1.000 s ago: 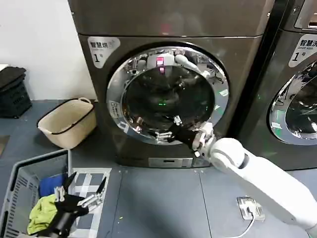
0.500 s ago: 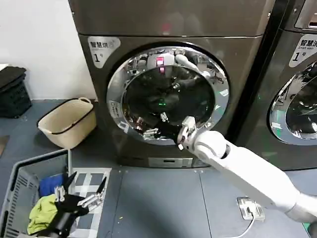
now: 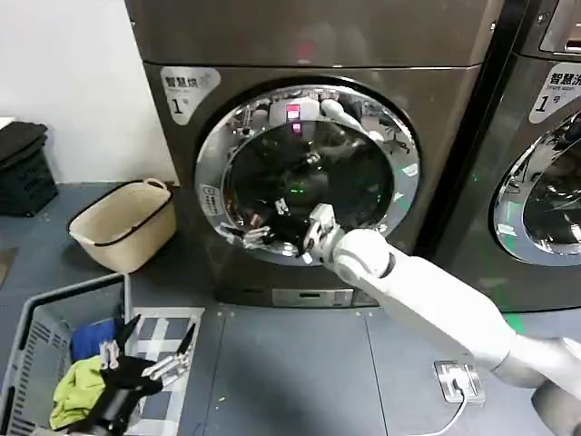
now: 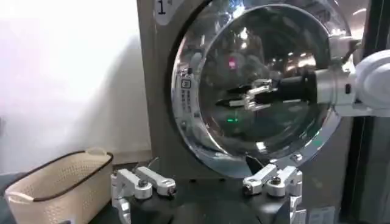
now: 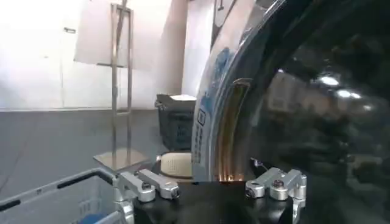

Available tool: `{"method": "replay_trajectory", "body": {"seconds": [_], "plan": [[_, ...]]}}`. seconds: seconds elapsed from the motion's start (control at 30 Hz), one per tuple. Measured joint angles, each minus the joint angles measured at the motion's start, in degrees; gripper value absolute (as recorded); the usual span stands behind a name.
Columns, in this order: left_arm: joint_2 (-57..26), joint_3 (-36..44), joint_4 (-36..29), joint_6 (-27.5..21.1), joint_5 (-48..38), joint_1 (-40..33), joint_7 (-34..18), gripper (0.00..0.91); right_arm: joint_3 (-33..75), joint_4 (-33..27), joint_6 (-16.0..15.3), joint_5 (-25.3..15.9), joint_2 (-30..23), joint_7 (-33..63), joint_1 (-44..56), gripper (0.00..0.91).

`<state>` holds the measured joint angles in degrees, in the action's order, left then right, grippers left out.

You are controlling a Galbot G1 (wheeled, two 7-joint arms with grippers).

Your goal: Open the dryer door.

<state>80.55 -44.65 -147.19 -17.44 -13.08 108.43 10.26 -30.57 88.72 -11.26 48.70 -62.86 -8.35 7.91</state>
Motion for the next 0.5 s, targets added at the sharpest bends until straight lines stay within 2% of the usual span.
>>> {"method": "replay_trajectory", "body": {"seconds": [0.5], "plan": [[-0.1,0.0,0.0,-0.1,-0.2,0.0,0.1,0.907,-1.1,-4.6,0.4,-0.9,-3.5,-0.9,-1.2,0.907]]}}
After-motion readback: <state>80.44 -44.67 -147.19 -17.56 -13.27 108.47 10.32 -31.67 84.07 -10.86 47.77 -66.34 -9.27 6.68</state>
